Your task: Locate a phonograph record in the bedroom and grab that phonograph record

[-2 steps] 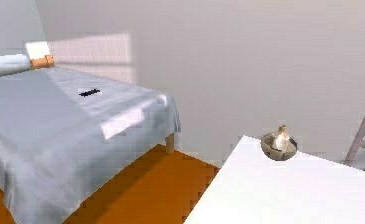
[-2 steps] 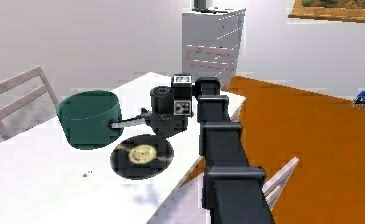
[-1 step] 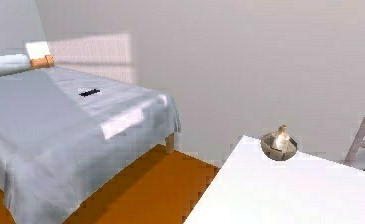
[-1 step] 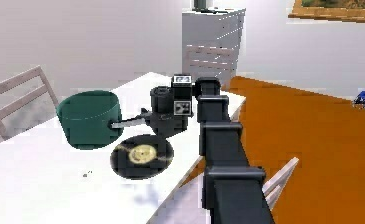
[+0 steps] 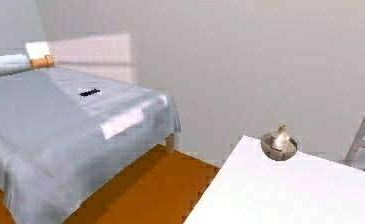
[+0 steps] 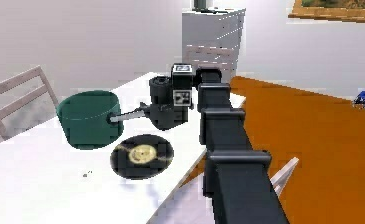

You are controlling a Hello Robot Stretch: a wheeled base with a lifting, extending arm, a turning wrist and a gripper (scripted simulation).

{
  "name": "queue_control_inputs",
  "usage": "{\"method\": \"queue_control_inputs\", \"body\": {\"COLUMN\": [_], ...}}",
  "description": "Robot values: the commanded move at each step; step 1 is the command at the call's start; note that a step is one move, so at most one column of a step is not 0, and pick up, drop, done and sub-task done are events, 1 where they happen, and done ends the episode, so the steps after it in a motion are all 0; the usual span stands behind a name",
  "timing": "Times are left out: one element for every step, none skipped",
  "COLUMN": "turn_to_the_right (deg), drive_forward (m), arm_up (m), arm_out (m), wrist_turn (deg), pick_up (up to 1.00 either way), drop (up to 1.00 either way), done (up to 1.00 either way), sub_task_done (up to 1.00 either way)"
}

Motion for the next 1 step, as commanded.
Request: {"method": "queue_control_inputs", "body": {"turn_to_the_right": [0.0], "drive_forward": [0.00], "arm_up": [-0.34], "arm_out": [0.00], "wrist_turn": [0.0], "pick_up": [0.00], "drop": [0.00], "done": [0.00], "sub_task_done": [0.00]}}
